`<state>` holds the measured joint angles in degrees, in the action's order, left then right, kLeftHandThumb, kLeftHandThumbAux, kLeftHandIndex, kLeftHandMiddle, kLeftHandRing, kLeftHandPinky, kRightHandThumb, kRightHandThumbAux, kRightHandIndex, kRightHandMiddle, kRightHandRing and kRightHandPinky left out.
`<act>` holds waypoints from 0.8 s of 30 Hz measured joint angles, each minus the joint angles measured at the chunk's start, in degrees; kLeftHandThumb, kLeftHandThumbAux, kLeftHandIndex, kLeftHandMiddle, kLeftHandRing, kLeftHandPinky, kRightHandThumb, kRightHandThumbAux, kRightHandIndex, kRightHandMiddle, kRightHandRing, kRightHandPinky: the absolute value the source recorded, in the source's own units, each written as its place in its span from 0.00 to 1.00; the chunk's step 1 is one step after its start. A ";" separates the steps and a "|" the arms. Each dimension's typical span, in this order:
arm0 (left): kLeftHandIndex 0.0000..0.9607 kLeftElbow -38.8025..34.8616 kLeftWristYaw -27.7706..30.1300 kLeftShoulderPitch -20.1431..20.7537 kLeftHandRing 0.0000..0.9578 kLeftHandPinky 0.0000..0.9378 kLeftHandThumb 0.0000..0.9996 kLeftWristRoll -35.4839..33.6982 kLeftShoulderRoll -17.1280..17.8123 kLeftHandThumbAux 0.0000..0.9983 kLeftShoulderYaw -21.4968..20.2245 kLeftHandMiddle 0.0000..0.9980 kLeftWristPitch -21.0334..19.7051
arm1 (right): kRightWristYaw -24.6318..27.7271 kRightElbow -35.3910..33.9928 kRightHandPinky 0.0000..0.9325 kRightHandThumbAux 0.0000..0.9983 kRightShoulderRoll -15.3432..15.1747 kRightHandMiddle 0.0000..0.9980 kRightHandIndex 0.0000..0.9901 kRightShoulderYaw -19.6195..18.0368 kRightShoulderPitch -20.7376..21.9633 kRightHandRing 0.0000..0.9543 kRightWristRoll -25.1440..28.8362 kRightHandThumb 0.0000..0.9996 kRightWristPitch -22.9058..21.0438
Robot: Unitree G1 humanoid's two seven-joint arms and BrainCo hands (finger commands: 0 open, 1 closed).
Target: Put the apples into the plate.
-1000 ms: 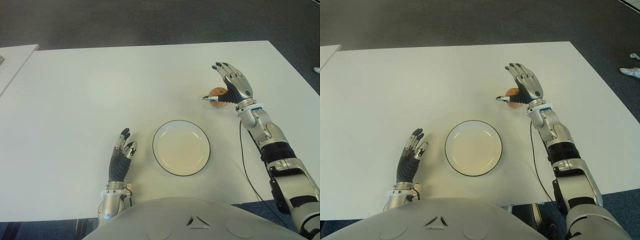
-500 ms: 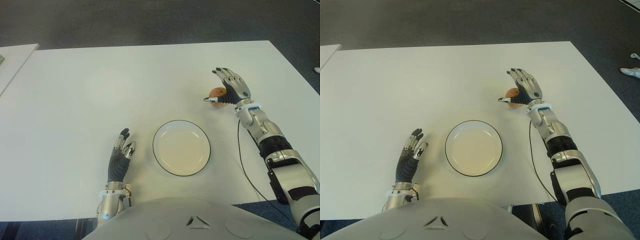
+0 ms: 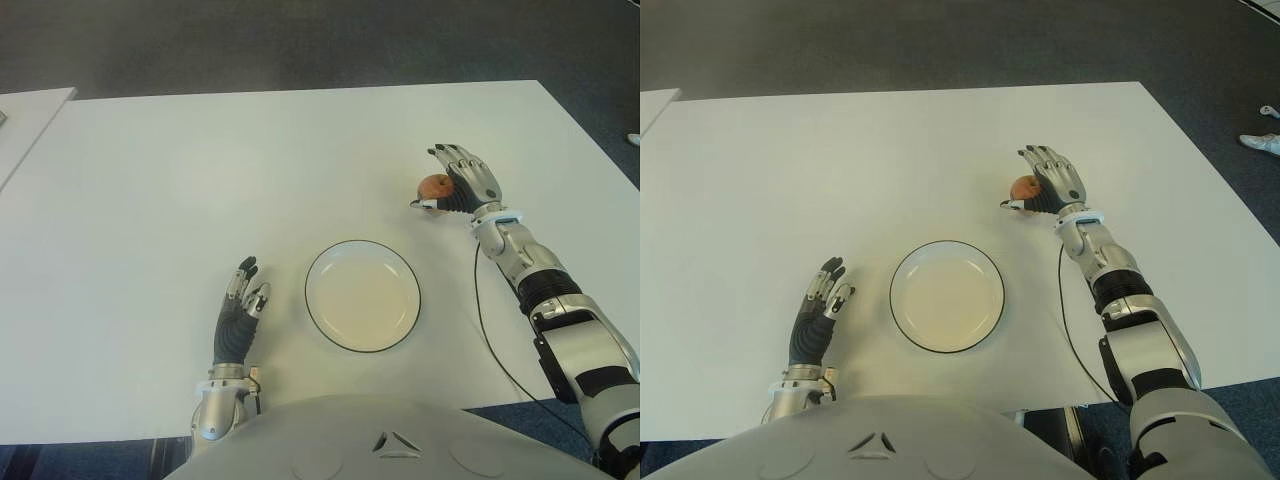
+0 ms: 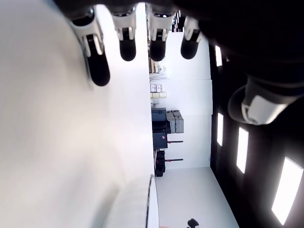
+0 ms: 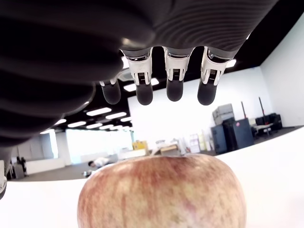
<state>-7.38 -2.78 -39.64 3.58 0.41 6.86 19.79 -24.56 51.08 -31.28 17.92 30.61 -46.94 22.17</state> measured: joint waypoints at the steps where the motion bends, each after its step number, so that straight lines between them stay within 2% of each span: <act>1: 0.02 -0.02 0.00 -0.01 0.06 0.09 0.05 -0.08 0.01 0.41 0.00 0.05 -0.02 | -0.14 0.48 0.01 0.46 0.00 0.02 0.05 0.16 0.15 0.00 0.00 0.34 -0.01; 14: 0.02 -1.08 -0.01 -0.28 0.05 0.08 0.04 -0.13 0.16 0.40 -0.03 0.05 -0.83 | -2.05 9.17 0.03 0.44 0.13 0.03 0.06 2.20 2.33 0.01 1.00 0.33 -0.02; 24: 0.01 -2.13 -0.01 -1.30 0.06 0.09 0.03 0.00 0.26 0.42 -0.05 0.05 -1.88 | -1.74 11.34 0.03 0.46 0.00 0.03 0.06 3.36 3.29 0.01 2.04 0.32 -0.02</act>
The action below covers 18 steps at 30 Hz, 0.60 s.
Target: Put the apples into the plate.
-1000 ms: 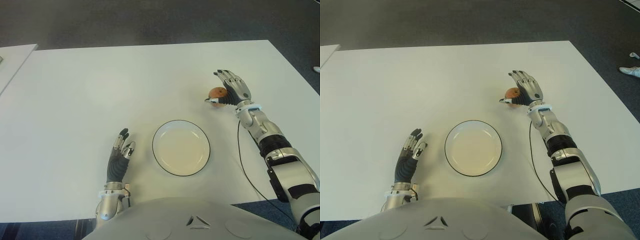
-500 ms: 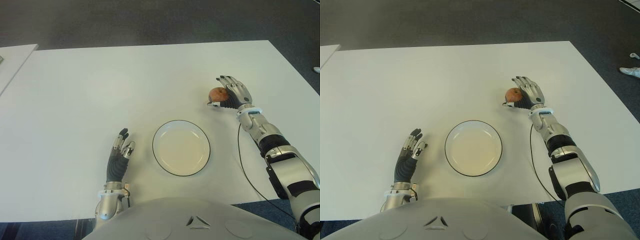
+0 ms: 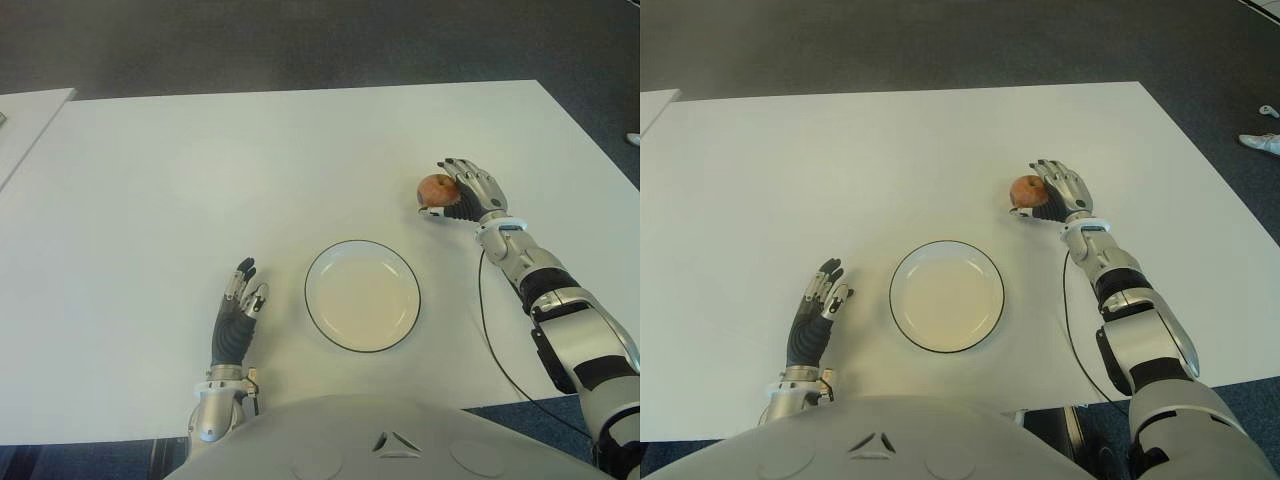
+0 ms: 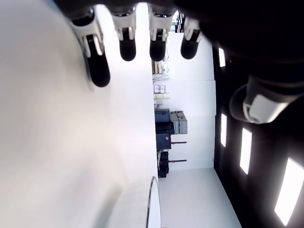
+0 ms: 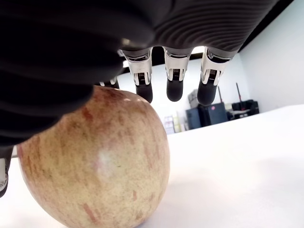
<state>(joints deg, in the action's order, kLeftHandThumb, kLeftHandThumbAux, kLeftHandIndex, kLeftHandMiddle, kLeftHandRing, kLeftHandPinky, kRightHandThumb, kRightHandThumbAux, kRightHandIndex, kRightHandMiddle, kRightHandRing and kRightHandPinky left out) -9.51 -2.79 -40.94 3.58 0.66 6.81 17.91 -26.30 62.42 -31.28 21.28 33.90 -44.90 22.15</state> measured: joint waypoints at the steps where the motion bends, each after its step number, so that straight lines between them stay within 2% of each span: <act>1: 0.01 -0.10 0.00 -0.11 0.06 0.09 0.03 -0.06 0.01 0.42 0.00 0.05 -0.09 | 0.00 0.07 0.03 0.46 -0.04 0.03 0.06 0.07 0.02 0.01 0.10 0.32 0.00; 18: 0.01 -0.87 0.35 -0.59 0.06 0.09 0.03 -0.26 0.23 0.41 -0.28 0.05 -0.52 | -0.33 3.33 0.03 0.46 -0.64 0.02 0.05 0.75 0.09 0.01 1.61 0.30 0.05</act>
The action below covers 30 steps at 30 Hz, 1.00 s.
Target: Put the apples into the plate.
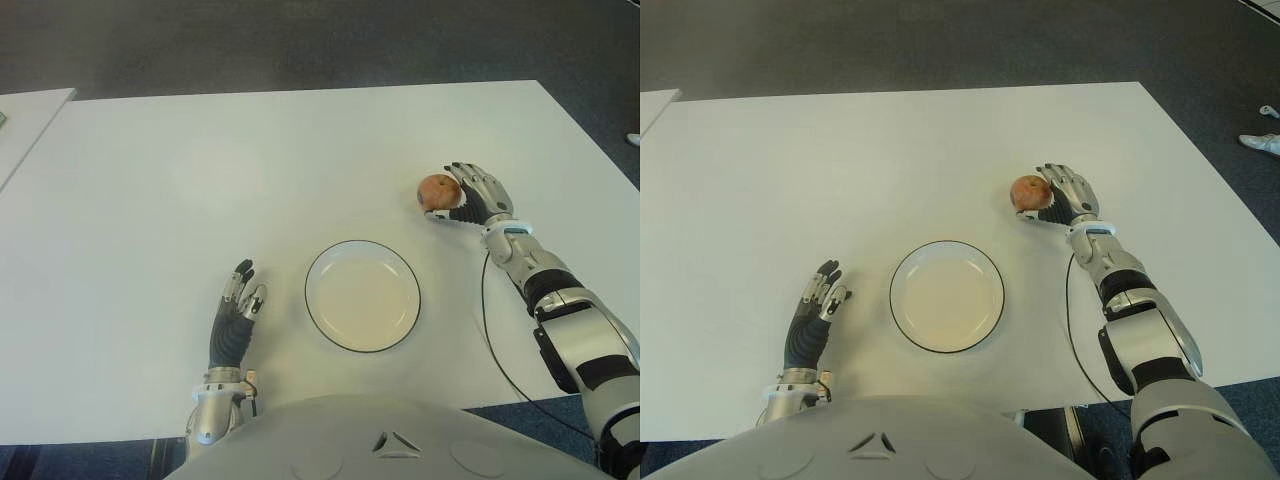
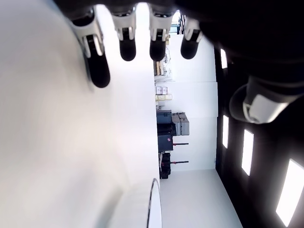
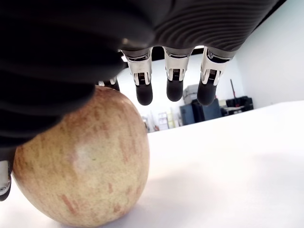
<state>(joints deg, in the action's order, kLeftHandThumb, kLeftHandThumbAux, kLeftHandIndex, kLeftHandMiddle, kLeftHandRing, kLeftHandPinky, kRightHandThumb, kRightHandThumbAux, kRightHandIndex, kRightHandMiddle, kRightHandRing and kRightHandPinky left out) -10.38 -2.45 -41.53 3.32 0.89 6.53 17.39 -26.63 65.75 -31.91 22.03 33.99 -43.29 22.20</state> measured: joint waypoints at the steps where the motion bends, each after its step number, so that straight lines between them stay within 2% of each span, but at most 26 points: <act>1: 0.01 -0.03 0.05 0.00 0.06 0.09 0.03 0.01 0.03 0.41 -0.04 0.05 -0.02 | -0.07 0.22 0.03 0.46 0.00 0.02 0.05 0.09 0.00 0.01 0.07 0.29 0.00; 8: 0.01 -0.06 0.21 -0.01 0.06 0.09 0.04 -0.02 0.04 0.42 -0.22 0.05 -0.06 | -1.14 0.34 0.06 0.47 0.84 0.05 0.04 0.63 0.00 0.03 0.21 0.30 -0.69; 12: 0.01 -0.06 0.21 -0.01 0.06 0.09 0.05 -0.06 0.00 0.41 -0.30 0.05 -0.05 | -1.90 0.33 0.11 0.47 1.50 0.12 0.08 0.87 0.08 0.09 0.46 0.31 -0.71; 15: 0.00 -0.07 0.21 -0.07 0.06 0.09 0.04 -0.08 -0.01 0.41 -0.33 0.05 0.00 | -2.64 0.41 0.20 0.48 1.62 0.25 0.18 1.31 0.27 0.23 0.48 0.31 -0.67; 16: 0.00 -0.09 0.22 -0.09 0.06 0.09 0.04 -0.08 -0.01 0.41 -0.34 0.05 0.01 | -2.85 0.45 0.21 0.48 1.63 0.26 0.19 1.42 0.33 0.24 0.49 0.31 -0.65; 18: 0.00 -0.13 0.22 -0.14 0.06 0.08 0.04 -0.07 -0.01 0.41 -0.35 0.04 0.03 | -3.54 0.59 0.27 0.51 1.62 0.40 0.32 1.73 0.52 0.38 0.47 0.34 -0.49; 20: 0.00 -0.19 0.22 -0.19 0.06 0.08 0.04 -0.05 -0.01 0.41 -0.35 0.04 0.05 | -4.43 0.81 0.32 0.53 1.52 0.46 0.37 2.12 0.77 0.45 0.34 0.35 -0.03; 21: 0.00 -0.23 0.22 -0.21 0.06 0.09 0.04 -0.04 -0.01 0.41 -0.34 0.04 0.05 | -4.84 0.89 0.42 0.54 1.43 0.52 0.42 2.56 0.90 0.51 0.20 0.37 0.34; 22: 0.00 -0.28 0.22 -0.22 0.06 0.09 0.04 -0.04 0.00 0.41 -0.34 0.04 0.05 | -5.12 0.97 0.45 0.54 1.40 0.54 0.44 2.83 0.99 0.53 0.06 0.37 0.60; 24: 0.00 -0.45 0.23 -0.26 0.06 0.09 0.04 0.02 0.00 0.41 -0.26 0.04 0.02 | -5.53 1.14 0.61 0.57 1.36 0.62 0.53 3.47 1.18 0.62 -0.13 0.40 1.30; 27: 0.00 -0.65 0.32 -0.41 0.05 0.09 0.03 0.04 0.02 0.42 0.00 0.03 -0.08 | -5.82 1.22 0.70 0.59 1.36 0.68 0.59 3.99 1.38 0.68 -0.13 0.44 2.60; 30: 0.00 -0.91 0.37 -0.61 0.05 0.09 0.03 0.03 0.04 0.43 0.26 0.03 -0.21 | -5.82 1.31 0.74 0.62 1.43 0.72 0.64 3.98 1.39 0.72 0.16 0.46 3.52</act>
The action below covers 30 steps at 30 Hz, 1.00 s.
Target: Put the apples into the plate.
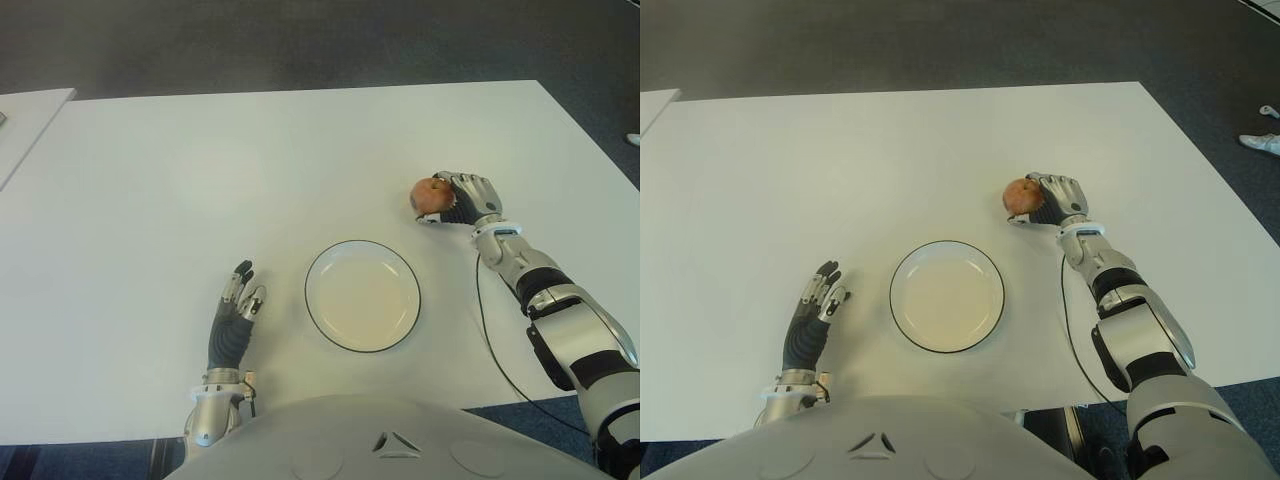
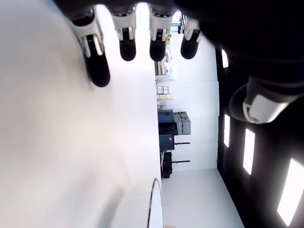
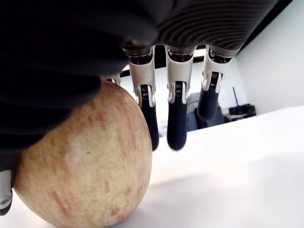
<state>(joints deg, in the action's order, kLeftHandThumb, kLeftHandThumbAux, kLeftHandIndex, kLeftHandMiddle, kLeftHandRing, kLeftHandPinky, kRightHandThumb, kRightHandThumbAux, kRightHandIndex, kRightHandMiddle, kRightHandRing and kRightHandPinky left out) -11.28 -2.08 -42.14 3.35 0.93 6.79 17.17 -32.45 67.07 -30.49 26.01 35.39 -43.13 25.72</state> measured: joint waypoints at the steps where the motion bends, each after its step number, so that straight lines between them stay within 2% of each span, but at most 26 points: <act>1: 0.00 -0.10 0.03 -0.10 0.05 0.09 0.02 -0.01 0.01 0.43 0.08 0.03 -0.05 | 0.00 0.03 0.75 0.63 0.05 0.73 0.65 -0.05 0.00 0.73 0.22 0.46 0.23; 6: 0.00 -0.55 0.44 -0.33 0.05 0.09 0.02 -0.21 0.03 0.45 0.21 0.03 -0.52 | -0.15 0.13 0.84 0.69 0.31 0.80 0.72 -0.34 -0.02 0.81 1.03 0.48 0.89; 12: 0.00 -0.62 0.83 -0.41 0.05 0.09 0.02 -1.06 0.04 0.45 0.23 0.04 -0.53 | -0.86 0.08 0.91 0.74 0.46 0.87 0.79 -0.48 -0.05 0.87 1.72 0.49 1.47; 18: 0.00 -0.61 0.83 -0.40 0.05 0.08 0.03 -0.84 0.03 0.43 0.44 0.04 -0.38 | -0.94 -0.13 0.92 0.75 0.56 0.90 0.82 -0.49 -0.07 0.90 1.97 0.53 2.17; 30: 0.00 -0.61 0.82 -0.41 0.06 0.09 0.02 0.00 0.03 0.43 0.47 0.04 -0.39 | -1.13 -2.17 0.92 0.76 0.55 0.90 0.82 -0.62 -0.59 0.91 2.68 0.53 4.07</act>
<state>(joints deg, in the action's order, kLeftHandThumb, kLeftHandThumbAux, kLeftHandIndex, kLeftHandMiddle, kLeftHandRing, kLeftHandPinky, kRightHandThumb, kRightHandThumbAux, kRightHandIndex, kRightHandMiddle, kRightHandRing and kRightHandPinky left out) -11.90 -1.26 -42.55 3.36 0.96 7.26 16.79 -33.58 64.90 -29.93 25.39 34.80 -40.45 29.78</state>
